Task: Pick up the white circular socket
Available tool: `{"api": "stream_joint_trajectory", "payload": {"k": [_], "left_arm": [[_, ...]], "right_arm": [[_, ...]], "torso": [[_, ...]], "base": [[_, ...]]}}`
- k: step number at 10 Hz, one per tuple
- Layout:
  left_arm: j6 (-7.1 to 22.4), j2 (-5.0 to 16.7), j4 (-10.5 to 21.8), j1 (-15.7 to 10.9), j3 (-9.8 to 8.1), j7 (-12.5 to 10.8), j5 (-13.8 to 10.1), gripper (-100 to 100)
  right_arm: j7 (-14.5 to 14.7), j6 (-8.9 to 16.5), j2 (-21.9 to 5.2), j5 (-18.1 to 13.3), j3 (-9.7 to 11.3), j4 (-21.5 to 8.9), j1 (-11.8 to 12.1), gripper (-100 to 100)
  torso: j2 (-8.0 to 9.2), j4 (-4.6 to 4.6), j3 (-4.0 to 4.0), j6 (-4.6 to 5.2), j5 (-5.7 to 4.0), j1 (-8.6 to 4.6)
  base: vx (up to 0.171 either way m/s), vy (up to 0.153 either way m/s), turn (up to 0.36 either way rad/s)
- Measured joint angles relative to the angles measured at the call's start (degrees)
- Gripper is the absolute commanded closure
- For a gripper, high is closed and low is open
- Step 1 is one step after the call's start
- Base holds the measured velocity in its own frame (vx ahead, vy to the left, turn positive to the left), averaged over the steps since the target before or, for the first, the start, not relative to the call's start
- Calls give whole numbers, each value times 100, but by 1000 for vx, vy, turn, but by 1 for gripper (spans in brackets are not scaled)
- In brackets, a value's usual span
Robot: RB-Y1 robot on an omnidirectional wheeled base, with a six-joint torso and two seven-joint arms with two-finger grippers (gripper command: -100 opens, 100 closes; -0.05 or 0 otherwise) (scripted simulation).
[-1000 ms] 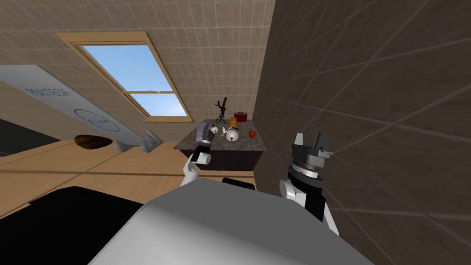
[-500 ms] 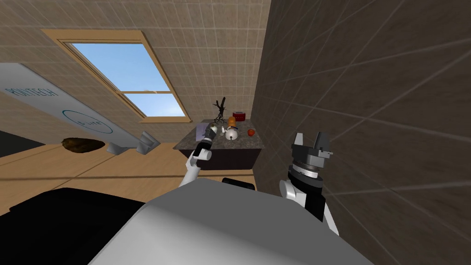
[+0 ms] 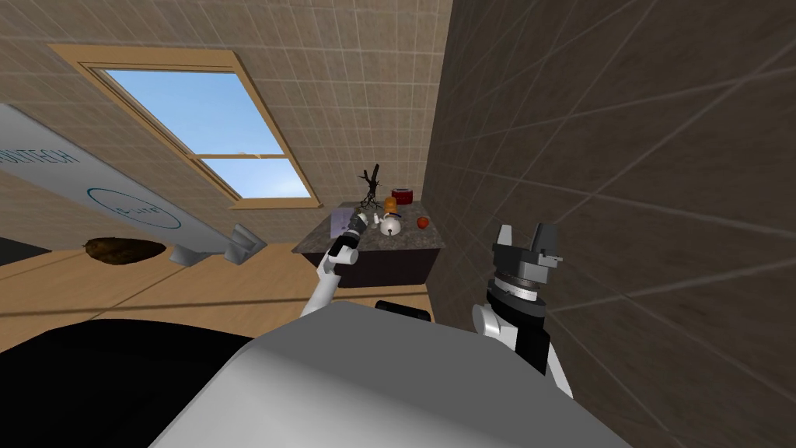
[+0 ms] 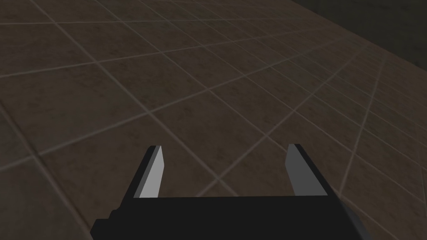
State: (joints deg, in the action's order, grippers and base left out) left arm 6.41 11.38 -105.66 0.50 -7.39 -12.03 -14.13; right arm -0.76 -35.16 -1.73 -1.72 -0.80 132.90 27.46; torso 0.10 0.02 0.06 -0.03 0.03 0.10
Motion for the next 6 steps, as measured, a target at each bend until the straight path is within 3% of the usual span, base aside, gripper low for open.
{"api": "stream_joint_trajectory", "payload": {"k": [6], "left_arm": [[889, 116, 494, -574, -119, -121, -195, -100]], "right_arm": [[0, 0, 0, 0, 0, 0, 0, 0]], "torso": [[-5, -1, -3, 1, 0, 0]], "base": [[-20, 12, -35]]}}
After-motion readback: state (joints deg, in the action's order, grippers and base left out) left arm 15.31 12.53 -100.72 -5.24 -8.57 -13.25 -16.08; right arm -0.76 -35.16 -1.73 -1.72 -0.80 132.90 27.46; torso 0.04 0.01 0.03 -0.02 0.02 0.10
